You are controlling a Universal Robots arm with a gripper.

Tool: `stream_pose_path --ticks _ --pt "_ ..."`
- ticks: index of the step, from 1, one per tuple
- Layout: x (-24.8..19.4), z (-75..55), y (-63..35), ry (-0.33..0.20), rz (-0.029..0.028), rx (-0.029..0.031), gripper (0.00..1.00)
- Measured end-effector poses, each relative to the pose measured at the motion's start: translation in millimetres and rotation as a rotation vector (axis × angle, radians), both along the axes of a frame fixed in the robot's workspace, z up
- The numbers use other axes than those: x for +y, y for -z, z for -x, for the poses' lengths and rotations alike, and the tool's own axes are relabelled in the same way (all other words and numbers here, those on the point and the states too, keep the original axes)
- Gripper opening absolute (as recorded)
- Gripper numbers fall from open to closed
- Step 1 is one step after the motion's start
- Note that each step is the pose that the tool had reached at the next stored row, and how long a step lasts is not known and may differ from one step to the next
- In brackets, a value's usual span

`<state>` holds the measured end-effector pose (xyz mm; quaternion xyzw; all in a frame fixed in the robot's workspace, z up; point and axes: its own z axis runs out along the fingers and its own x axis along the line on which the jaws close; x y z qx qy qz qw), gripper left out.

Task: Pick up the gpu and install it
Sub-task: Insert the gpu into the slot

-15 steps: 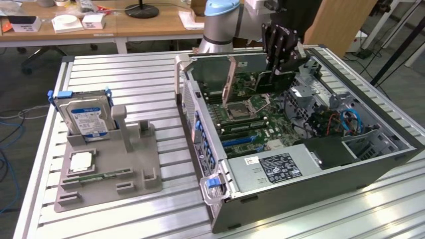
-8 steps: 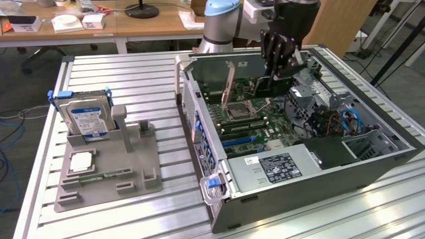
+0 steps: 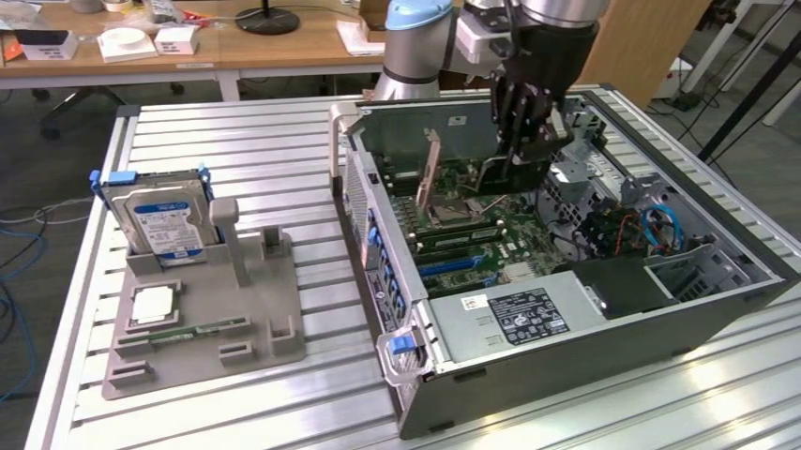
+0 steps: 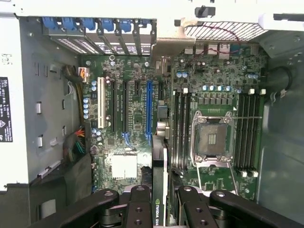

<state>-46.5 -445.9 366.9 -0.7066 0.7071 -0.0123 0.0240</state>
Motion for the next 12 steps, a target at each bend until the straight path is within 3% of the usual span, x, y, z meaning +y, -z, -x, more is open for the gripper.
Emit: stream_pose_path --ticks 6,12 --pt "-4.1 0.6 10.9 0.013 0.0000 0.0001 0.26" --pt "-4.6 3.9 21.9 0.027 0.0000 0.0000 0.26"
